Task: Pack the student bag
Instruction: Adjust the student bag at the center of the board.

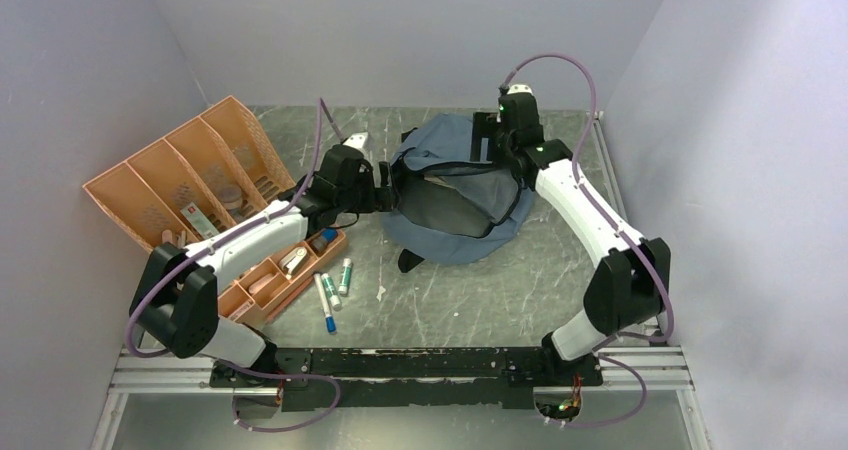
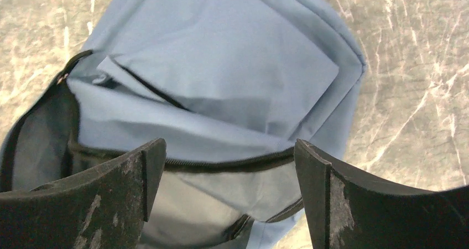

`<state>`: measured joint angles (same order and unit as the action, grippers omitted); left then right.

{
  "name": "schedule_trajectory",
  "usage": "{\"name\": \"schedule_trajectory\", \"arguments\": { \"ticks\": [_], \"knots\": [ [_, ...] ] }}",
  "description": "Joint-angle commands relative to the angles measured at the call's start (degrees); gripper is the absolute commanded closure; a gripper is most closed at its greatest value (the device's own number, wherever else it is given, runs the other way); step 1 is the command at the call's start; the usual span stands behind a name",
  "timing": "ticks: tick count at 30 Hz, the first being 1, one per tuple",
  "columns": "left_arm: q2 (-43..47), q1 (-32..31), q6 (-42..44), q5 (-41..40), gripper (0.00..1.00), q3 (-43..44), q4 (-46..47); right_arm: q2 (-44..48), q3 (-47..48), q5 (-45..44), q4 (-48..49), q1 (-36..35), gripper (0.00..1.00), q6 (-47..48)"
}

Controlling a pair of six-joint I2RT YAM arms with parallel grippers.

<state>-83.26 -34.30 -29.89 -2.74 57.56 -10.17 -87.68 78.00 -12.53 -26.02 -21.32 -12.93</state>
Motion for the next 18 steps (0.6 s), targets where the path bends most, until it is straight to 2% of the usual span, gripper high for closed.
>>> {"name": "schedule_trajectory", "arguments": {
  "ticks": [1,6,10,18],
  "knots": [
    [-0.7,-0.9,-2.0,-1.3,0.13,0.5,-0.8,-3.8,4.0,5.1,1.3,2.4,0.10,5.3],
    [-1.4,-0.9,-1.9,0.1,0.18,0.7,-1.2,-2.5,0.6,16.2,7.4,2.7,0.13,16.1],
    [-1.5,-0.9,-1.4,0.6,0.19,1.1,-2.0,-0.5,-2.1,17.9,11.5,2.6,0.19,19.6],
    [-0.8,-0.9,-1.7,1.2,0.20,0.4,-2.0,5.4,-12.0,26.5,18.6,2.6,0.28,35.1]
  ]
}}
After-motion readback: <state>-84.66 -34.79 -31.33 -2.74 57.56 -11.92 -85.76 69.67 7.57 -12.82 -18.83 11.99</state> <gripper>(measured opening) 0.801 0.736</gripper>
